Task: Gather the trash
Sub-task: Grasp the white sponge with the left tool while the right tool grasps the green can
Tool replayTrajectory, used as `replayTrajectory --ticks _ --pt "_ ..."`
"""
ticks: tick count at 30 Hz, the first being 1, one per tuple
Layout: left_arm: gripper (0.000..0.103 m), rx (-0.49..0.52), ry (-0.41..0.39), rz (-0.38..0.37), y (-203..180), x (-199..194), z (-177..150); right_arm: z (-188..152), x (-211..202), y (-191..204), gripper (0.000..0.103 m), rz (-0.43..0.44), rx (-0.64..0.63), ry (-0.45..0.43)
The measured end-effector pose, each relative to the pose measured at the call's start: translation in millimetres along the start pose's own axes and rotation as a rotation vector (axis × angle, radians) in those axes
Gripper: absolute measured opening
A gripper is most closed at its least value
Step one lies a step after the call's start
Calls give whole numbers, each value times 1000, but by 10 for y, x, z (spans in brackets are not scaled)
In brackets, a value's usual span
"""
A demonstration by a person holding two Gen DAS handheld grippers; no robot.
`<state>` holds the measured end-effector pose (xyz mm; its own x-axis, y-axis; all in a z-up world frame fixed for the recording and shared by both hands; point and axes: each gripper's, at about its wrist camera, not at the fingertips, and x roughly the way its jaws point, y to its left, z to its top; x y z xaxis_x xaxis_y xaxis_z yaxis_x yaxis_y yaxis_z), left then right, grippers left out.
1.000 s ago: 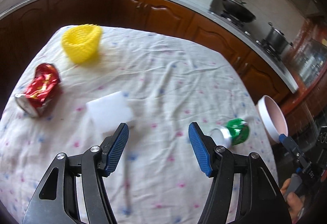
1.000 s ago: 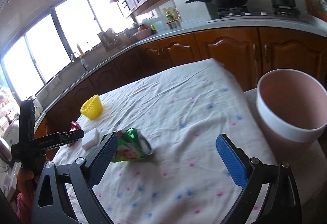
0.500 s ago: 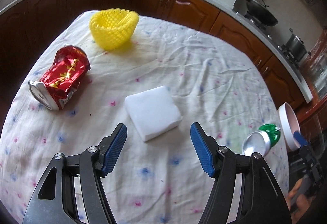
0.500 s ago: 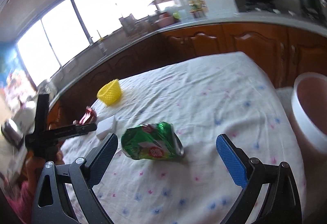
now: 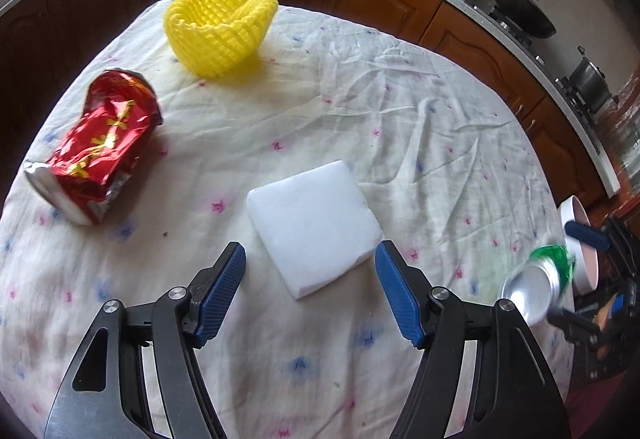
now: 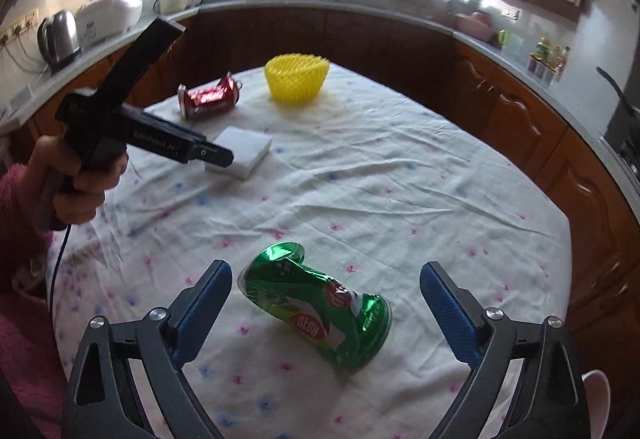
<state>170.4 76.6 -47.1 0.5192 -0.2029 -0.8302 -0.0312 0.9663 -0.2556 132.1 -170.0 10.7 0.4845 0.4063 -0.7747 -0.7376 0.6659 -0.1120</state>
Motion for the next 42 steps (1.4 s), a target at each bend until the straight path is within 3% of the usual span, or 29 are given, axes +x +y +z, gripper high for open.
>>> replayTrajectory --ticks 1,3,5,8,10,11,12,17,22,26,29,35,39,42 --pt "69 5 5 -2 -15 28 12 5 44 24 75 6 -13 12" --pt "69 16 2 8 -56 65 41 -2 68 26 43 -4 -12 17" --pt "69 25 4 -9 -101 94 61 -1 21 -12 19 -69 9 -10" --pt "66 68 0 5 -239 155 82 -48 -93 -173 10 -25 121 -47" --pt "51 100 0 7 -325 181 91 -103 -152 -210 9 -36 158 -48" --pt "34 116 3 -2 -380 193 95 -110 -159 -212 9 -41 168 -44" --pt "23 125 13 -19 -420 212 103 -131 -178 -208 9 -43 181 -45" --pt "23 163 7 -45 -564 205 106 -186 -268 -185 8 24 244 -65" --pt "23 189 -11 -51 -591 95 89 -150 -213 -171 15 44 258 -47" --pt "26 184 11 -78 -517 78 74 -86 -166 -184 18 44 261 -36" --pt "30 169 12 -74 -444 76 64 -60 -52 -190 34 112 278 8" --pt "51 99 7 -83 -256 52 97 -113 55 -95 24 98 279 34" --pt "69 77 -4 -84 -216 11 118 -194 13 -154 26 143 342 30" --pt "70 55 -6 -78 -175 0 134 -236 -33 -198 27 126 372 23"
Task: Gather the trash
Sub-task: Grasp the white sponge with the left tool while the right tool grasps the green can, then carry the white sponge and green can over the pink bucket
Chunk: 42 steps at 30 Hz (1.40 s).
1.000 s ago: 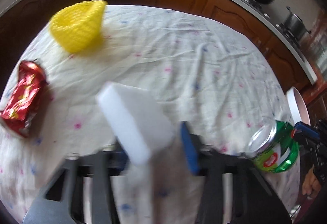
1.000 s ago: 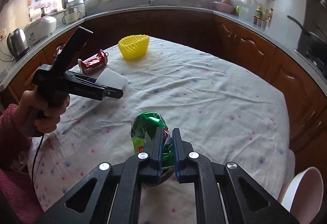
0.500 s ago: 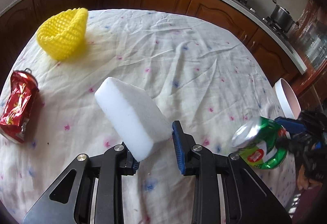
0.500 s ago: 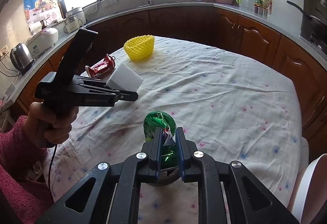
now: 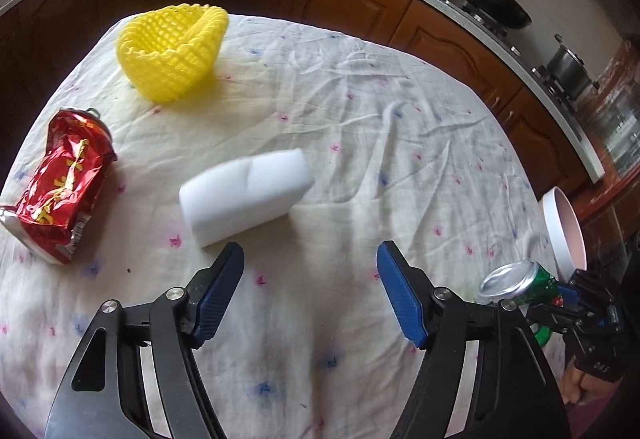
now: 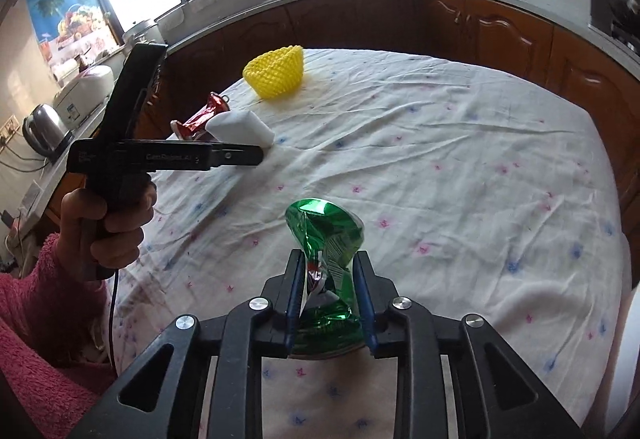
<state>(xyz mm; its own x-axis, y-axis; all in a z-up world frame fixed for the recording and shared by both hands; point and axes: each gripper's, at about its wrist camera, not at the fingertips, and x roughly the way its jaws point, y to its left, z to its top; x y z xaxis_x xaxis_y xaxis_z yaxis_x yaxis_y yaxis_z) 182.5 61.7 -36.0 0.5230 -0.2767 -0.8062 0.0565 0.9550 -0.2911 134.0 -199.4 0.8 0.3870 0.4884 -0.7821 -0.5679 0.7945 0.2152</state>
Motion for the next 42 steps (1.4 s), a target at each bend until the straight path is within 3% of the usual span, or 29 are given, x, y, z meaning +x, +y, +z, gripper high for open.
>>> replayTrajectory --ticks 5,11,16,22,23,26,30,35,42 --pt "70 -60 15 24 128 -2 4 -43 -79 -81 22 -15 62 -30" --pt "70 -77 -56 64 214 -296 -133 -125 -128 -18 21 -28 65 -61" --pt "70 -19 -92 170 252 -285 -42 -170 -181 -25 21 -10 87 -83" --pt "70 64 -55 195 229 16 149 -195 -277 -87 21 -1 130 -113" --pt "69 68 -54 193 218 34 160 -198 -297 -91 21 0 135 -119" --pt "28 96 -55 168 144 47 170 -204 -351 -88 21 -10 144 -138" --pt "24 119 -76 141 0 -19 116 -254 -418 -116 21 -22 170 -155" --pt "23 134 -90 53 -315 -180 6 -339 -532 -178 21 -37 226 -196" --pt "23 227 -131 -62 -1100 -371 -192 -546 -859 -358 21 -121 319 -269"
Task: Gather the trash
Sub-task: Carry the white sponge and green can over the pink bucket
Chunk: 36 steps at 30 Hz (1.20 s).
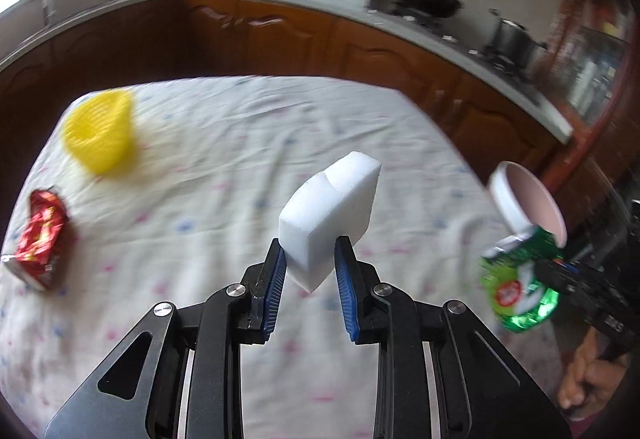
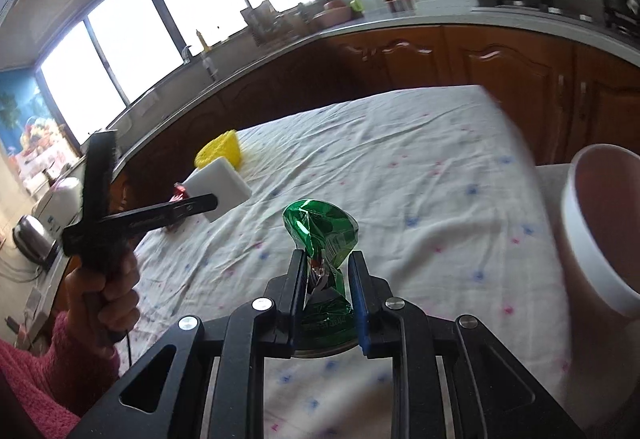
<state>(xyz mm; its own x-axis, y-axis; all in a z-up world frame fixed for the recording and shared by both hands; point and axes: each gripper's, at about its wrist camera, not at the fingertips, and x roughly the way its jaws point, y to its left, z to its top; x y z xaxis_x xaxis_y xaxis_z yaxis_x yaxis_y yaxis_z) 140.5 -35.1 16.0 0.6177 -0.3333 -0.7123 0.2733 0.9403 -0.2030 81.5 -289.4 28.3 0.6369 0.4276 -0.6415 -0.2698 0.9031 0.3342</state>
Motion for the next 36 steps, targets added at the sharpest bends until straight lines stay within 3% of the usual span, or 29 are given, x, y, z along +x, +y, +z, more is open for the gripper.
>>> replayTrajectory --ticks 5,15,36 --pt "23 83 -8 -73 -593 34 8 -76 -331 -228 21 -86 65 -70" --pt "23 182 4 -143 -1340 173 47 -173 -953 -639 21 -251 148 -186" --pt "23 269 24 -192 -2092 389 206 -175 -1439 -1216 21 -393 230 -279"
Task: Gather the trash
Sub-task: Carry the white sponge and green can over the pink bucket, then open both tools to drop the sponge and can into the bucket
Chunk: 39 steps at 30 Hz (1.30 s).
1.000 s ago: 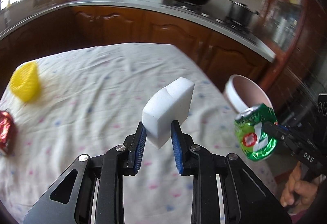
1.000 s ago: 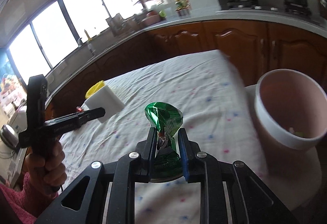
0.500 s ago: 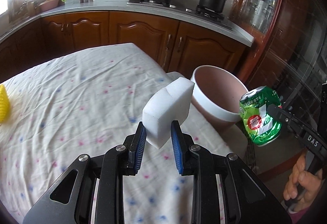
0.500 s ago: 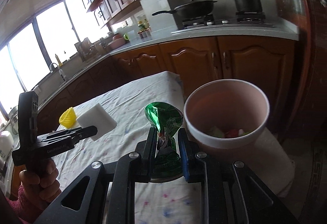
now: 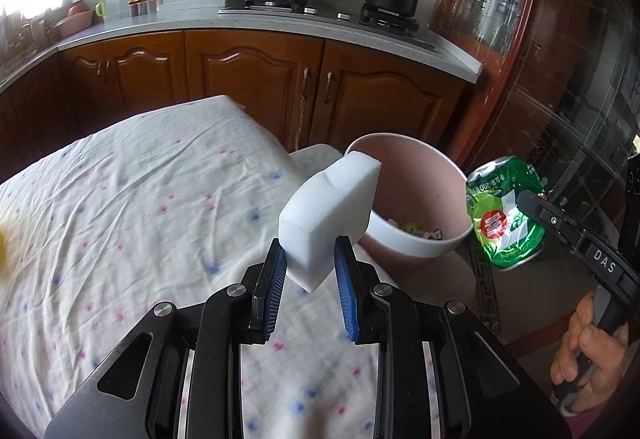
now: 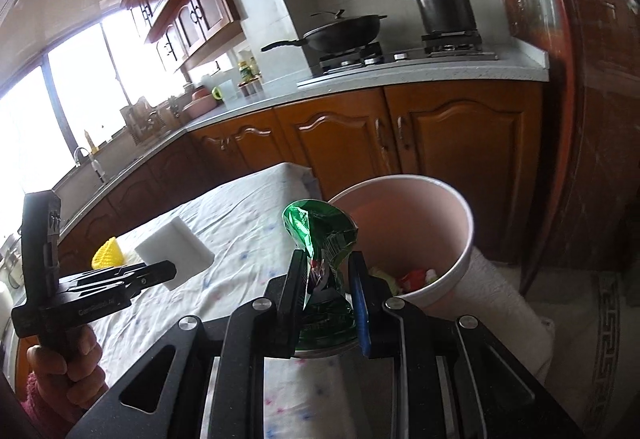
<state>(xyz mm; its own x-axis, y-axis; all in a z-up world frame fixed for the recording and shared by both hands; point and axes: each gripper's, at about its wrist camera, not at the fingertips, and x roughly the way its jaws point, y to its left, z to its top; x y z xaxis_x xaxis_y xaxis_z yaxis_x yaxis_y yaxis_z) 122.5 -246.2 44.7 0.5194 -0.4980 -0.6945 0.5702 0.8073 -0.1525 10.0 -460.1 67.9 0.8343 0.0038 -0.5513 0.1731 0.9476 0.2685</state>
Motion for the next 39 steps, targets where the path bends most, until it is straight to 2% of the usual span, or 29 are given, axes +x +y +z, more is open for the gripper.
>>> replayTrajectory --ticks 9,20,34,39 --pt "23 35 11 -40 -258 235 255 194 92 -217 21 -50 14 -11" --pt "23 93 63 -67 -594 674 560 349 378 -430 21 -80 25 19" --pt "24 147 149 -50 -805 1165 679 362 822 -605 22 -113 17 125" --pt "28 155 180 -52 -831 1263 671 366 911 -637 22 -118 16 147"
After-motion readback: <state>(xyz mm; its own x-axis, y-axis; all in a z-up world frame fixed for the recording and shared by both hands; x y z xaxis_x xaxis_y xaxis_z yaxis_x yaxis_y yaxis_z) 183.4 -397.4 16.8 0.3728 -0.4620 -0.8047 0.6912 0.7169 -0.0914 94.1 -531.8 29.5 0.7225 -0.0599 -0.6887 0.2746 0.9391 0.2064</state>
